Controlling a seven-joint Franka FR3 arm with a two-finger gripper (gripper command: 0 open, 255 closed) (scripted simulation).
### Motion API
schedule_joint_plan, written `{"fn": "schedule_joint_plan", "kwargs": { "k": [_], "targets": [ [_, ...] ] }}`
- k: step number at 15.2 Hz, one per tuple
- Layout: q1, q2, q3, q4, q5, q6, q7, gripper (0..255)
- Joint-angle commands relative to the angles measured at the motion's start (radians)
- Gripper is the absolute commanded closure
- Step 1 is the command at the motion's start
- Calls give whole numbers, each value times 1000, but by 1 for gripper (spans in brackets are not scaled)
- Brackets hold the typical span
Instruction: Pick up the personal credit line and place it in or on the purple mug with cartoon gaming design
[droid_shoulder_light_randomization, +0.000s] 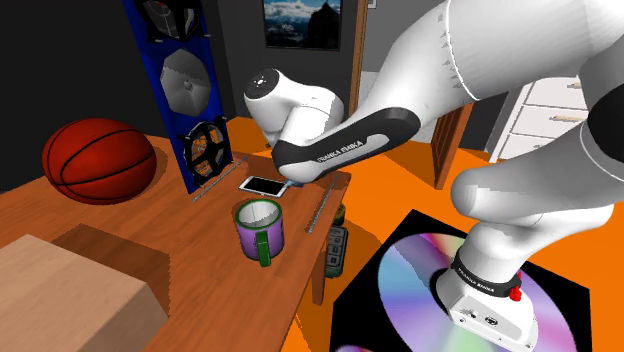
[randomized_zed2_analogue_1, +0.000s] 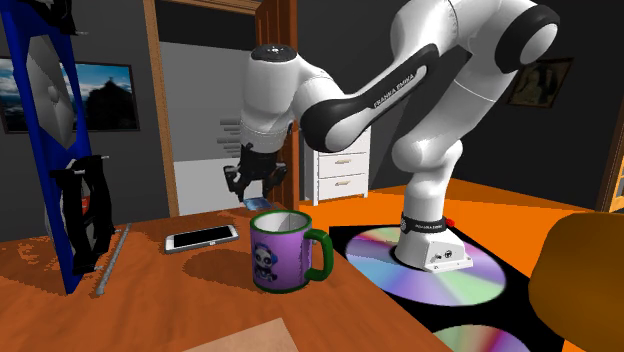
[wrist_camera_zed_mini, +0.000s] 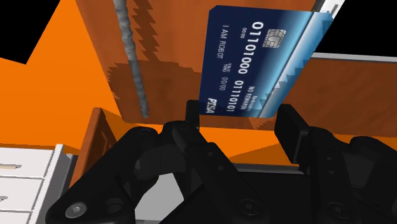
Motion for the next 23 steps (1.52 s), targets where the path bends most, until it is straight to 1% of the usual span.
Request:
{"fn": "schedule_joint_plan", "kwargs": {
  "k": [1, 10, 19, 20, 23],
  "targets": [
    [23, -3, -33, 11, 0, -24, -14, 255],
    [93, -21, -141, 75, 2, -128, -68, 255],
    [130, -34, -220, 155, 1, -231, -119, 255],
    [132, -35, -224, 158, 1, -236, -121, 255],
    [163, -57, -193, 194, 27, -297, -79, 255]
  ]
}}
